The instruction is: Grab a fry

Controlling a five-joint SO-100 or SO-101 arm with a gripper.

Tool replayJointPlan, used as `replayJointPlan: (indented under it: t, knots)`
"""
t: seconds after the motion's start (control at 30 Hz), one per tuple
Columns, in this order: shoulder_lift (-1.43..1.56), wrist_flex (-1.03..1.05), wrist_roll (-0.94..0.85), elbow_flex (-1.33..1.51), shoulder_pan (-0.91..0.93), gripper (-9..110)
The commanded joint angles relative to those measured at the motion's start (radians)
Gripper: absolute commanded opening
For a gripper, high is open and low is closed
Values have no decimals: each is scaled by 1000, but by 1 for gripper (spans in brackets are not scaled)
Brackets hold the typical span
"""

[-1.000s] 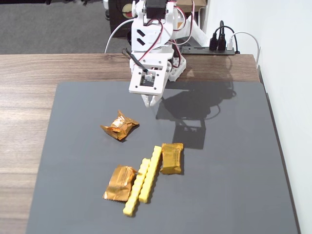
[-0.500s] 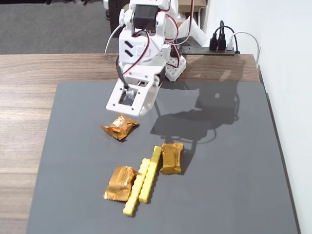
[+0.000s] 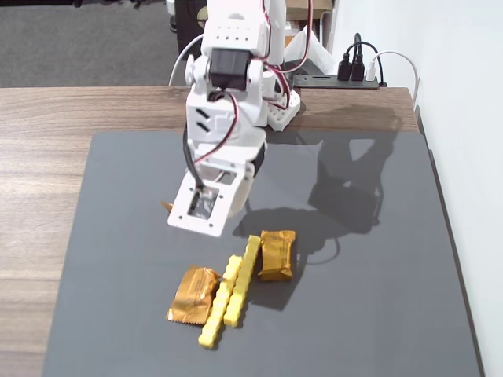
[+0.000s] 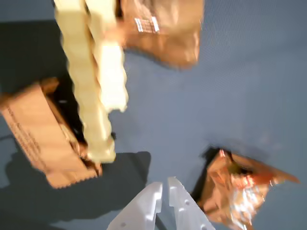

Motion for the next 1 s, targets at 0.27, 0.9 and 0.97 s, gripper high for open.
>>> replayJointPlan:
  t: [0.27, 0.9, 0.97]
  knots:
    - [-160, -38, -8, -163, -51, 0]
    - [-336, -78, 37, -316, -169, 0]
    - [-331, -69, 46, -325, -184, 0]
